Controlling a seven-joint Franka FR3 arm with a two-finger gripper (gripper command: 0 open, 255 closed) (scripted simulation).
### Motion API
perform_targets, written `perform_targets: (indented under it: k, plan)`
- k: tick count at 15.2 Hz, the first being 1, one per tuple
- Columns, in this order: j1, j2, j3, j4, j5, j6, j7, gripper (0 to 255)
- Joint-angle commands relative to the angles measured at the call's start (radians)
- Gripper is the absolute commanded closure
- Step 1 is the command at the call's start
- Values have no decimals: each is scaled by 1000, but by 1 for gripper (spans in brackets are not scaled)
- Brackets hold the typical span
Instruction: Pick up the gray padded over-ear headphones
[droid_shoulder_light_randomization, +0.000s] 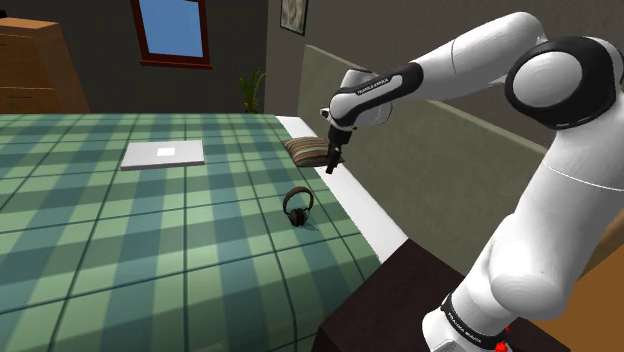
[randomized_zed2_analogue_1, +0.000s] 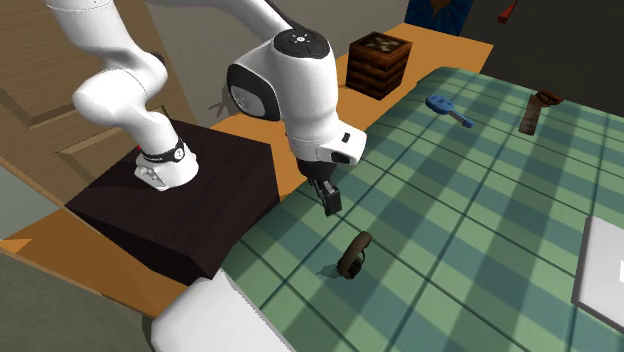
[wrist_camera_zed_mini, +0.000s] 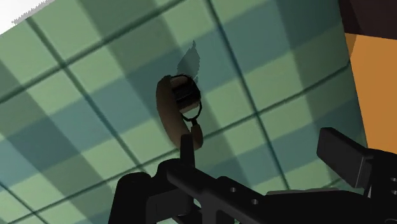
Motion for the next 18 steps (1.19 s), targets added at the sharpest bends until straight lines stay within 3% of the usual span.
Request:
perform_targets:
  k: [1,12,18]
  plan:
    - [-7,89,7,56,22,20,-71,0]
    - [-68,510,82,405,39,51,-330,0]
    - [-75,566,93,408,52,104,-338,0]
